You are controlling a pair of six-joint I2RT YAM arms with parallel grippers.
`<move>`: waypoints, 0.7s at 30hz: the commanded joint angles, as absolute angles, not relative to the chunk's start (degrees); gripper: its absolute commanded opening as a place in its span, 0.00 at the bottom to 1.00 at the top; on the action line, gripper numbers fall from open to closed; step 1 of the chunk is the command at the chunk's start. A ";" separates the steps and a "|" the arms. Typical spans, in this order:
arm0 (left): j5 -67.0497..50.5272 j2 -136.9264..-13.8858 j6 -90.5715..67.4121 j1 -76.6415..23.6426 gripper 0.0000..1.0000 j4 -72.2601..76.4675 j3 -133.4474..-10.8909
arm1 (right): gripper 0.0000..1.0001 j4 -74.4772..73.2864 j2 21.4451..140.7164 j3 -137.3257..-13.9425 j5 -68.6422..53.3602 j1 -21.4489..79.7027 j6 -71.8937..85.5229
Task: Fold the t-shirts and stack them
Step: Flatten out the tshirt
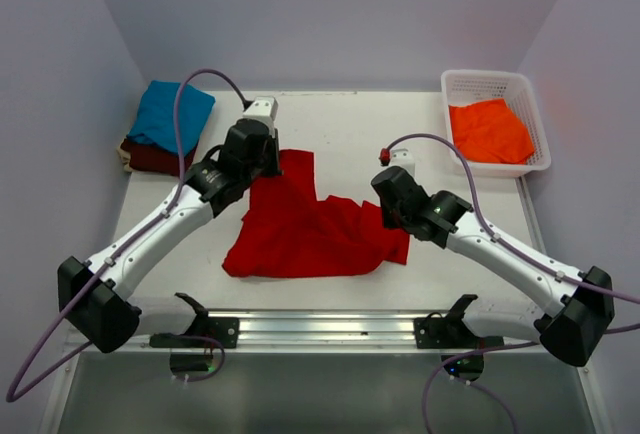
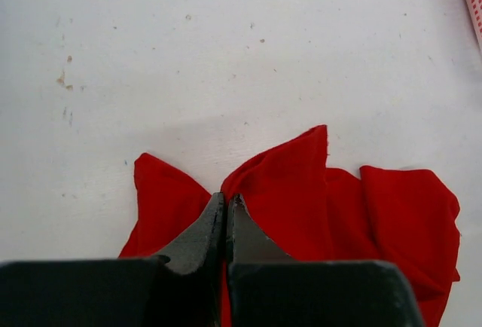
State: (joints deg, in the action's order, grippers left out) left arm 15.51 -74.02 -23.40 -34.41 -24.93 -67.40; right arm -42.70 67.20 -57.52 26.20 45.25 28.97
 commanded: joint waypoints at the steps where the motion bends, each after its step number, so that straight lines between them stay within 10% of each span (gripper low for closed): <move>1: 16.19 -73.39 -25.38 -34.37 0.00 -28.38 -67.33 | 0.00 -41.13 67.33 -59.77 26.89 45.00 28.83; 16: 11.60 -60.82 -58.33 -71.00 0.01 -32.25 -40.17 | 0.00 -41.75 66.79 -59.94 28.48 44.65 28.04; 21: 21.34 -62.06 -62.84 -78.56 0.93 -39.44 -43.41 | 0.24 -41.83 68.38 -60.82 27.43 44.74 28.21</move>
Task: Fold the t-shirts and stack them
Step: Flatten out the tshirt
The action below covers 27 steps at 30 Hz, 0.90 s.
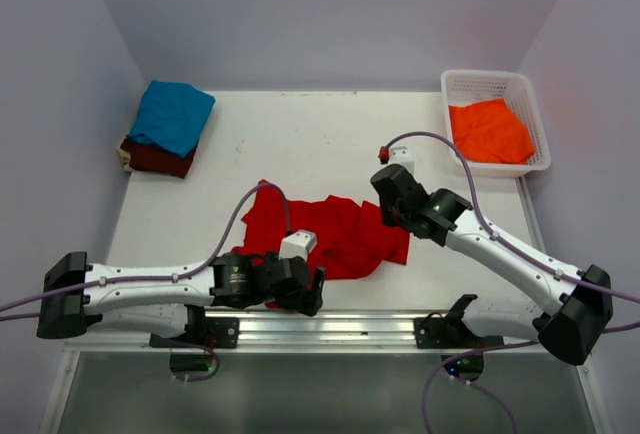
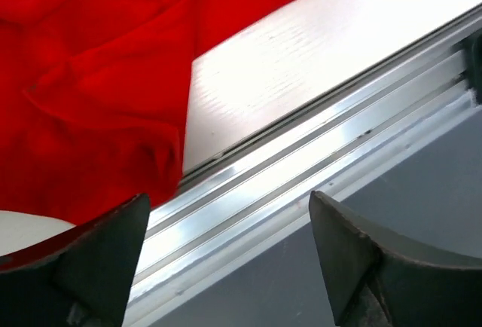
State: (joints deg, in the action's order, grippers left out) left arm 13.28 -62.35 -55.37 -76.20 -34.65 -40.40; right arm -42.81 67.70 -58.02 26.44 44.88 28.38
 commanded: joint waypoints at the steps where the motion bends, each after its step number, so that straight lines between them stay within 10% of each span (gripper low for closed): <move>1: 23.10 -61.44 -63.97 -79.01 1.00 -40.59 -43.59 | 0.27 -41.92 68.64 -60.91 27.51 44.74 28.30; 9: 32.17 -60.38 -64.34 -79.28 0.99 -50.01 -46.67 | 0.26 -42.71 67.33 -60.73 28.30 44.65 28.74; 18: 19.43 -64.95 -58.54 -79.28 0.70 -41.66 -40.35 | 0.17 -43.86 65.48 -60.38 29.62 44.65 29.35; 27: 20.21 -62.05 -57.67 -79.28 0.61 -40.61 -36.12 | 0.10 -44.21 64.34 -59.15 29.80 44.65 30.41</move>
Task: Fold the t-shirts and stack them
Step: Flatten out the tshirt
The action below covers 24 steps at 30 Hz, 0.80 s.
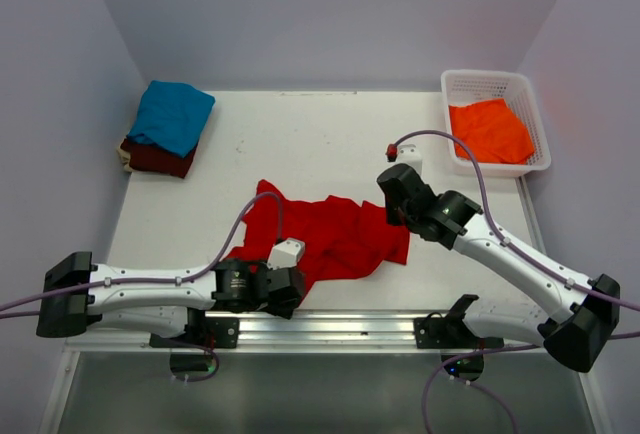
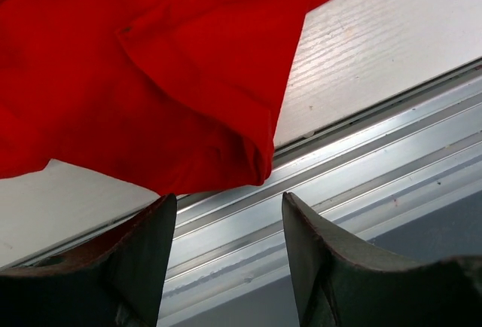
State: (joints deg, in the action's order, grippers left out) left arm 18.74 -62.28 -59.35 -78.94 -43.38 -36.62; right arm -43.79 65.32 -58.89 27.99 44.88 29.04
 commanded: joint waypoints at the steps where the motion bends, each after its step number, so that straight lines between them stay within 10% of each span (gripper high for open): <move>1: 20.21 -62.05 -57.13 -79.28 0.61 -40.00 -36.04 | 0.10 -44.21 64.34 -59.15 29.71 44.65 30.41; 15: 24.17 -66.36 -51.68 -78.57 0.48 -29.36 -32.61 | 0.05 -44.83 63.81 -59.33 30.24 44.65 30.23; 24: 25.40 -65.65 -51.85 -78.57 0.10 -29.53 -32.78 | 0.01 -44.82 63.90 -59.15 30.50 44.65 30.32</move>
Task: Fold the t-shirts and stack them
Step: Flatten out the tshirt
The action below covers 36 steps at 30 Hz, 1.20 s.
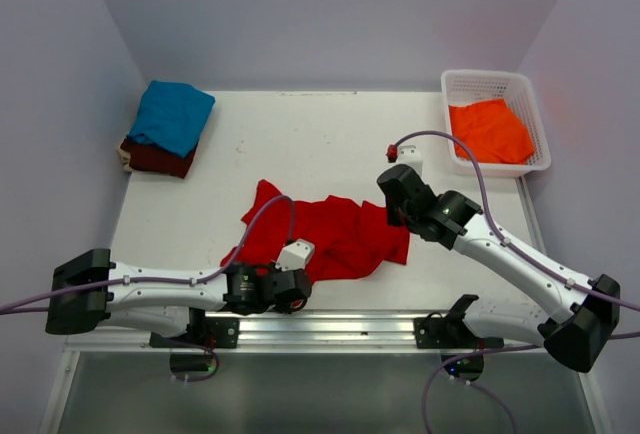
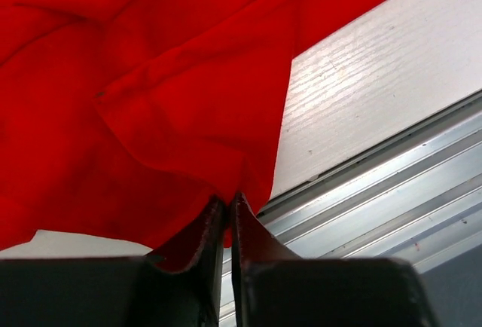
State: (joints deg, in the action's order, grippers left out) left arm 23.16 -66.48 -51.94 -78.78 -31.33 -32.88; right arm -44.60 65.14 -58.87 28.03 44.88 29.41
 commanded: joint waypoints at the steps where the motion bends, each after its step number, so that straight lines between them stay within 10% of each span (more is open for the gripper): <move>1: 25.31 -65.83 -51.94 -78.57 0.08 -29.79 -32.96 | 0.00 -44.82 63.81 -59.15 30.50 44.65 30.15; 8: 25.49 -65.92 -52.56 -78.57 0.05 -34.80 -36.91 | 0.04 -45.70 63.98 -58.80 32.08 44.65 30.94; 17: 34.53 -62.41 -62.73 -78.57 0.00 -54.91 -48.22 | 0.41 -45.10 67.40 -54.94 32.28 34.56 33.66; 36: 44.47 -53.00 -73.92 -78.57 0.00 -75.32 -63.28 | 0.32 -22.50 99.83 -66.42 5.54 30.67 26.90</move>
